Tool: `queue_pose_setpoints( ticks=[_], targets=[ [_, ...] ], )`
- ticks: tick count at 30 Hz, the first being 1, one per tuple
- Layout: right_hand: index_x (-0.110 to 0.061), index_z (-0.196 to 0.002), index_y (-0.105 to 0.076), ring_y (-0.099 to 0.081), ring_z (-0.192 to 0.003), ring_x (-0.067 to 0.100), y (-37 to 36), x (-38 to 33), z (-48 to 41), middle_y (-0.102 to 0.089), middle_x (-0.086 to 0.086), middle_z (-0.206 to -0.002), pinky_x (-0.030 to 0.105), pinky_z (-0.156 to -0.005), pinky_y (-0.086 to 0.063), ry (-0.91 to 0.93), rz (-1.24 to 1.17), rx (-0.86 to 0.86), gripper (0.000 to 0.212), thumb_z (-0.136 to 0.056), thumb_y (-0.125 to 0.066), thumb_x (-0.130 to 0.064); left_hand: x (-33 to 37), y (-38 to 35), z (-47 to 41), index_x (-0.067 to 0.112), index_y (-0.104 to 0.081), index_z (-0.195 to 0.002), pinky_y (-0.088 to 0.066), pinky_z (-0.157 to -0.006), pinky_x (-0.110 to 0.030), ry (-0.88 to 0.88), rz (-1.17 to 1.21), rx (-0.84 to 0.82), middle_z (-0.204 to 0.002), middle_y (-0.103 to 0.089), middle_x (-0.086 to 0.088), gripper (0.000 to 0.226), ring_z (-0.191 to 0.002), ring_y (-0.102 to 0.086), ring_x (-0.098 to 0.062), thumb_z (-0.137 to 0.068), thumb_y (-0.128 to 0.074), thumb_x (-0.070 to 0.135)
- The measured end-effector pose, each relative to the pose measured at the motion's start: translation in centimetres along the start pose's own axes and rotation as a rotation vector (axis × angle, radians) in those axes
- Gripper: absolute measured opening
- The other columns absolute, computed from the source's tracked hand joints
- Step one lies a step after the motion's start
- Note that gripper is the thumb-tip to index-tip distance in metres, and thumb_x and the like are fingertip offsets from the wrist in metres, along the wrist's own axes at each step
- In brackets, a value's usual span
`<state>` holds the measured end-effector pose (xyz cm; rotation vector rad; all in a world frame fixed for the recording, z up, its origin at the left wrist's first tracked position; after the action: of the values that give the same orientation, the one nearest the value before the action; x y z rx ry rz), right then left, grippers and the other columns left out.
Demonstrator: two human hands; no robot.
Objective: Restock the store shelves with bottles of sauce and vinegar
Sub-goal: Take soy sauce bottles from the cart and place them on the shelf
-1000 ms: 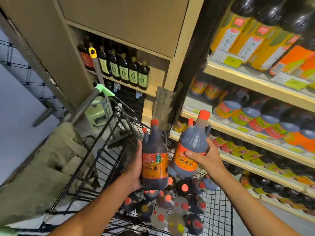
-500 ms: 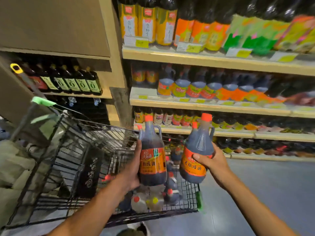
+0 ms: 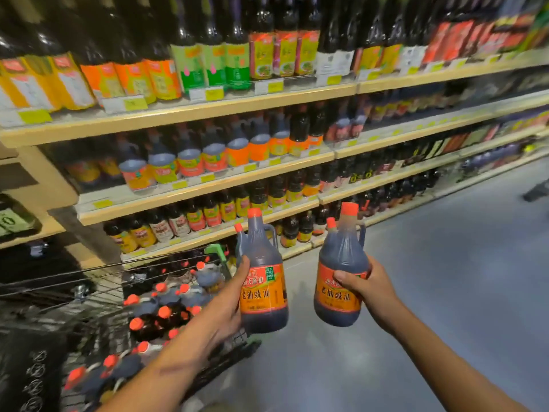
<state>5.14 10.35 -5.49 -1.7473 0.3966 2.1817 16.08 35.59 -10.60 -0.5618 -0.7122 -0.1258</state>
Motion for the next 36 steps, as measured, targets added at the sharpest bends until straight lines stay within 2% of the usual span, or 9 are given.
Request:
queue_pose_setpoints(
  ticks=[6, 12, 15, 20, 22, 24, 27, 33, 36],
  targets=[
    [-0.021, -0.129, -0.06, -0.075, -0.1, 0.025, 10.6, 0.6, 4.9, -0.076, 0.004, -0.114, 0.041, -0.081, -0.063, -0.004, -0.037, 0.237, 0.087, -0.051, -0.088, -0.048, -2.6, -10.8, -2.9, 0.007, -0.065, -0.122, -0.064, -0.067, -0.045, 0.023, -0.048, -0.172, -0.108, -0.076, -0.026, 0.067, -0.089, -0.077, -0.038, -0.075, -0.067, 0.055],
    [-0.018, -0.13, -0.06, -0.075, -0.101, 0.028, 18.4, 1.4, 8.3, -0.075, 0.008, -0.116, 0.046, -0.085, -0.062, -0.019, -0.101, 0.439, 0.09, -0.05, -0.089, -0.049, -3.9, -19.4, -5.9, 0.014, -0.062, -0.13, -0.063, -0.073, -0.041, 0.023, -0.246, -0.281, -0.117, -0.075, -0.022, 0.098, -0.1, -0.076, -0.036, -0.054, -0.09, 0.068],
    [-0.016, -0.132, -0.06, -0.073, -0.104, 0.033, 21.5, 1.9, 9.0, -0.075, 0.01, -0.118, 0.055, -0.09, -0.059, -0.021, -0.129, 0.528, 0.091, -0.051, -0.089, -0.046, -4.7, -22.4, -8.2, 0.017, -0.064, -0.129, -0.063, -0.07, -0.038, 0.039, -0.287, -0.296, -0.114, -0.077, -0.017, 0.077, -0.099, -0.077, -0.033, -0.07, -0.077, 0.065],
    [-0.013, -0.129, -0.062, -0.073, -0.104, 0.033, 26.1, 2.7, 9.0, -0.075, 0.011, -0.115, 0.053, -0.09, -0.059, -0.039, -0.139, 0.675, 0.091, -0.047, -0.088, -0.045, -5.4, -27.7, -12.2, 0.025, -0.068, -0.119, -0.063, -0.064, -0.038, 0.069, -0.36, -0.333, -0.106, -0.08, -0.011, 0.063, -0.093, -0.078, -0.03, -0.072, -0.075, 0.067],
    [-0.015, -0.125, -0.064, -0.074, -0.101, 0.031, 27.9, 2.8, 8.3, -0.077, 0.009, -0.112, 0.05, -0.087, -0.06, -0.047, -0.132, 0.729, 0.089, -0.045, -0.087, -0.046, -5.2, -30.0, -14.0, 0.024, -0.066, -0.12, -0.063, -0.065, -0.039, 0.06, -0.411, -0.375, -0.105, -0.08, -0.01, 0.074, -0.092, -0.078, -0.03, -0.067, -0.082, 0.073],
    [-0.016, -0.121, -0.065, -0.075, -0.098, 0.029, 29.8, 2.8, 7.6, -0.078, 0.006, -0.108, 0.045, -0.082, -0.061, -0.042, -0.132, 0.79, 0.087, -0.042, -0.087, -0.046, -4.6, -32.4, -16.1, 0.025, -0.065, -0.12, -0.063, -0.066, -0.04, 0.041, -0.464, -0.446, -0.105, -0.08, -0.009, 0.093, -0.093, -0.078, -0.031, -0.046, -0.089, 0.076],
    [-0.015, -0.122, -0.065, -0.075, -0.098, 0.029, 32.6, 2.8, 6.3, -0.078, 0.007, -0.108, 0.048, -0.083, -0.061, -0.04, -0.134, 0.861, 0.087, -0.045, -0.087, -0.047, -3.7, -35.5, -19.8, 0.032, -0.063, -0.122, -0.064, -0.073, -0.044, 0.025, -0.526, -0.499, -0.109, -0.079, -0.005, 0.105, -0.097, -0.078, -0.03, -0.034, -0.089, 0.081],
    [-0.013, -0.125, -0.065, -0.075, -0.099, 0.029, 37.1, 2.7, 4.0, -0.077, 0.008, -0.11, 0.041, -0.077, -0.061, -0.046, -0.165, 0.973, 0.084, -0.051, -0.088, -0.046, -2.7, -42.6, -25.5, 0.053, -0.074, -0.103, -0.063, -0.07, -0.038, 0.043, -0.579, -0.664, -0.111, -0.079, 0.002, 0.064, -0.1, -0.077, -0.024, -0.046, -0.086, 0.081],
    [-0.015, -0.124, -0.065, -0.075, -0.1, 0.028, 39.5, 2.7, 3.2, -0.077, 0.007, -0.11, 0.043, -0.08, -0.062, -0.058, -0.185, 1.032, 0.081, -0.052, -0.088, -0.046, -3.1, -46.0, -28.0, 0.052, -0.073, -0.104, -0.064, -0.071, -0.039, 0.075, -0.59, -0.686, -0.113, -0.078, 0.001, 0.066, -0.101, -0.077, -0.024, -0.047, -0.086, 0.081]
  ],
)
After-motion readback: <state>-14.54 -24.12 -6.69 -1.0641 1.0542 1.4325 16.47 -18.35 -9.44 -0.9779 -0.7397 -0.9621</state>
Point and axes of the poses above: each hand's wrist, its own z-axis away from the middle knuckle, its own y-axis out of the back of the hand, x = y × z, the point moved 4 cm from there along -z, towards the middle knuckle
